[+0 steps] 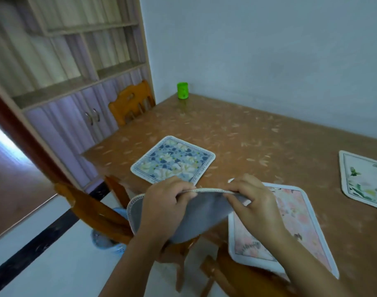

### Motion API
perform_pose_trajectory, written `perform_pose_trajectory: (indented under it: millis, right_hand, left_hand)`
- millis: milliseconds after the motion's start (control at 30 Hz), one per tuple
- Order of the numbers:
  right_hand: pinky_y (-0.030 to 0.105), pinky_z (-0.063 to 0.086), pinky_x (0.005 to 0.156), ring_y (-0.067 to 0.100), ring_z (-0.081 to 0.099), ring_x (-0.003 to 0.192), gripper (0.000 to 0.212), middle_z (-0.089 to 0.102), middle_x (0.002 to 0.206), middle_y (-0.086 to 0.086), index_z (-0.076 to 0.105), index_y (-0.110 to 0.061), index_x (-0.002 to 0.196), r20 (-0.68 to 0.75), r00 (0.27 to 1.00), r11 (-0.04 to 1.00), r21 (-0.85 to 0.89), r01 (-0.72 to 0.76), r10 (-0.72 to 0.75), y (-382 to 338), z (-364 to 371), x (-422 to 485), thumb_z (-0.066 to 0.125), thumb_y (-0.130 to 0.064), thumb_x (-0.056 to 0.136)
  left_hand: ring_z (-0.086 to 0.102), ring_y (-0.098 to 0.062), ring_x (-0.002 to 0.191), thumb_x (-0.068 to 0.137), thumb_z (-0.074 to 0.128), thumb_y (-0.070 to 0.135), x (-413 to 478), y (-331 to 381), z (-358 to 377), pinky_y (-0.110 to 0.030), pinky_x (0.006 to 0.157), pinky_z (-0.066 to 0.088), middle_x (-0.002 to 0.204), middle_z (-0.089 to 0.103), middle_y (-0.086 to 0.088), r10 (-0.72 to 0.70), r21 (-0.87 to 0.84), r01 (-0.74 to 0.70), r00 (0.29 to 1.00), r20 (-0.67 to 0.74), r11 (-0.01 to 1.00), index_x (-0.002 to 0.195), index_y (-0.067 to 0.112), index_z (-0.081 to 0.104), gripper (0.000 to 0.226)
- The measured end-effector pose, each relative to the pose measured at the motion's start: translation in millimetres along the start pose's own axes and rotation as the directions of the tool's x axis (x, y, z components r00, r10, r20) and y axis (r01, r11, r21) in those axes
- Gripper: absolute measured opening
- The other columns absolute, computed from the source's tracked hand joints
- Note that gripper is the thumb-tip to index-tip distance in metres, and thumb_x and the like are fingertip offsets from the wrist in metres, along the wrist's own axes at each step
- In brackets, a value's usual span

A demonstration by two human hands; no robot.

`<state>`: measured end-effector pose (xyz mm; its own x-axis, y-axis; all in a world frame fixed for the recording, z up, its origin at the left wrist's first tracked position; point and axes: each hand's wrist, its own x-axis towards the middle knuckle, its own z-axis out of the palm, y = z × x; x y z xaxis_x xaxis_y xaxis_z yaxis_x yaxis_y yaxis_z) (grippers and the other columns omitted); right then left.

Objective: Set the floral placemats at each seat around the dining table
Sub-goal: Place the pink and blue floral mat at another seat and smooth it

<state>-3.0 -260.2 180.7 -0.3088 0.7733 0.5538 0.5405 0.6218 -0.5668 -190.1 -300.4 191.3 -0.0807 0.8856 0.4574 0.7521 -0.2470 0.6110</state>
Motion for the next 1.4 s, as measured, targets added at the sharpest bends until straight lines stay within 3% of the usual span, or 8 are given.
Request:
perform_pose_trajectory:
  millis: [167,300,567,733,867,1067,1200,1400]
  right_hand:
    - [0.024,0.045,0.073,0.014,0.058,0.082,0.009,0.066,0.080,0.004,0.070,-0.011,0.081,-0.010,0.992,0.992,0.009,0.126,-0.126,-58,44,28,0.063,-0.010,0.075]
    - [0.024,0.045,0.073,0.010,0.055,0.081,0.011,0.066,0.079,0.004,0.070,-0.011,0.082,-0.008,0.976,0.975,0.048,0.217,-0.217,-107,83,51,0.064,-0.008,0.074]
    - [0.023,0.048,0.064,0.009,0.060,0.075,0.011,0.063,0.077,-0.003,0.070,-0.017,0.082,0.144,0.950,0.959,0.096,0.266,-0.278,-185,173,69,0.063,-0.015,0.075]
    - [0.027,0.048,0.062,0.009,0.057,0.074,0.012,0.063,0.076,-0.005,0.069,-0.019,0.082,0.240,0.901,0.931,0.047,0.362,-0.362,-215,221,80,0.063,-0.012,0.075]
    - [0.036,0.053,0.059,0.017,0.061,0.073,0.014,0.065,0.076,-0.001,0.070,-0.016,0.081,0.285,0.863,0.908,0.093,0.409,-0.418,-237,267,102,0.068,-0.004,0.073]
    - [0.033,0.049,0.067,0.009,0.058,0.076,0.017,0.065,0.077,-0.005,0.072,-0.019,0.080,0.413,0.841,0.937,0.163,0.308,-0.348,-260,344,167,0.072,-0.004,0.073]
    - [0.028,0.048,0.069,0.006,0.057,0.076,0.015,0.063,0.079,-0.008,0.072,-0.019,0.082,0.498,0.812,0.950,0.223,0.219,-0.304,-265,383,223,0.070,-0.006,0.076]
    - [0.030,0.051,0.070,0.007,0.060,0.075,0.017,0.064,0.078,-0.009,0.073,-0.019,0.081,0.471,0.844,0.951,0.281,0.131,-0.255,-272,424,298,0.070,-0.003,0.075]
  left_hand:
    - [0.055,-0.003,0.071,0.072,0.071,0.008,-6,-36,-73,-0.015,0.064,0.042,0.073,0.065,0.005,-0.025,0.024,0.027,0.996,-0.085,0.999,0.076,0.010,0.071,0.004]
    - [0.052,0.000,0.067,0.076,0.069,0.009,-11,-69,-131,-0.001,0.068,0.033,0.073,0.059,0.012,-0.076,0.050,0.081,0.992,-0.098,0.995,0.079,0.013,0.071,0.005]
    - [0.051,-0.003,0.072,0.080,0.064,0.016,-41,-149,-220,-0.008,0.064,0.033,0.074,0.059,0.018,-0.205,0.170,0.221,0.973,-0.108,0.960,0.078,0.029,0.069,0.014]
    - [0.055,-0.008,0.076,0.081,0.065,0.014,-65,-196,-241,-0.021,0.072,0.042,0.077,0.062,0.011,-0.379,0.048,0.386,0.918,-0.118,0.921,0.079,0.025,0.070,0.012]
    - [0.056,0.003,0.070,0.076,0.069,0.010,-71,-239,-261,-0.003,0.063,0.038,0.072,0.063,0.016,-0.482,-0.096,0.473,0.865,-0.141,0.876,0.075,0.023,0.070,0.013]
    - [0.057,0.007,0.066,0.074,0.070,0.008,-42,-316,-295,-0.001,0.059,0.039,0.064,0.067,0.017,-0.567,-0.259,0.523,0.811,-0.142,0.812,0.059,0.036,0.066,0.032]
    - [0.057,0.003,0.059,0.077,0.069,0.013,2,-363,-320,-0.020,0.060,0.044,0.061,0.066,0.022,-0.614,-0.330,0.567,0.788,-0.050,0.755,0.062,0.037,0.070,0.029]
    - [0.064,-0.003,0.066,0.078,0.067,0.014,81,-416,-359,-0.023,0.067,0.047,0.066,0.070,0.017,-0.543,-0.360,0.514,0.839,0.023,0.779,0.065,0.038,0.071,0.027]
